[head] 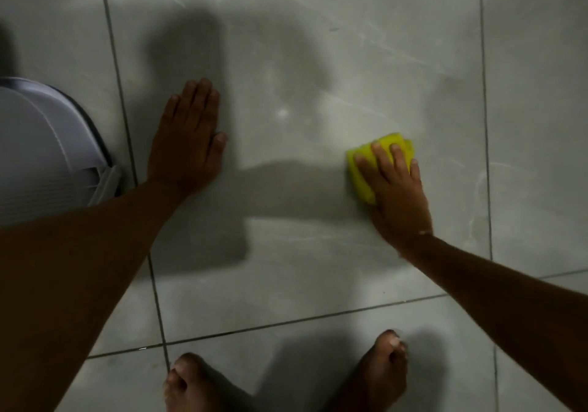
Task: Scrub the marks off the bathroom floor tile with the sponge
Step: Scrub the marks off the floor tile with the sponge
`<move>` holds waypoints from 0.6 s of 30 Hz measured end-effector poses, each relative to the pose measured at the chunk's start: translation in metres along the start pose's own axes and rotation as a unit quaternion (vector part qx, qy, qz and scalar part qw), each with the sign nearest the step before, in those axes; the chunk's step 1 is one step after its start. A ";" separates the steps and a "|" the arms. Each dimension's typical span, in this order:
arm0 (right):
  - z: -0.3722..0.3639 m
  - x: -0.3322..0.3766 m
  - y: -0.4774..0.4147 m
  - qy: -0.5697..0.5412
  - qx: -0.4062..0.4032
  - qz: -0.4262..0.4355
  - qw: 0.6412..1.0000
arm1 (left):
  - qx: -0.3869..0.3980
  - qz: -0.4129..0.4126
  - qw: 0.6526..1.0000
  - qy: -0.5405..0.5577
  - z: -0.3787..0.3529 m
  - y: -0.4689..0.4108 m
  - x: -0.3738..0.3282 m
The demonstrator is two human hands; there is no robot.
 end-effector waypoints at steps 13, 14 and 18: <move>0.003 -0.067 -0.016 -0.052 -0.004 -0.190 0.980 | -0.007 0.004 1.000 -0.007 0.005 0.000 -0.002; 0.007 -0.057 -0.031 -0.083 -0.029 -0.294 0.952 | -0.008 0.005 1.000 -0.007 0.006 0.000 -0.003; -0.003 0.041 -0.039 -0.056 -0.012 0.023 0.998 | -0.005 0.005 1.000 -0.008 0.006 0.001 -0.003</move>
Point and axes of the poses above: each hand's wrist, its own y-axis away from the middle knuckle, its own z-axis out of the back of the hand, x = y × z, the point moved 8 cm from there along -y, towards the middle knuckle, and after that the axes turned 7 degrees about -x, right-handed, at the moved point
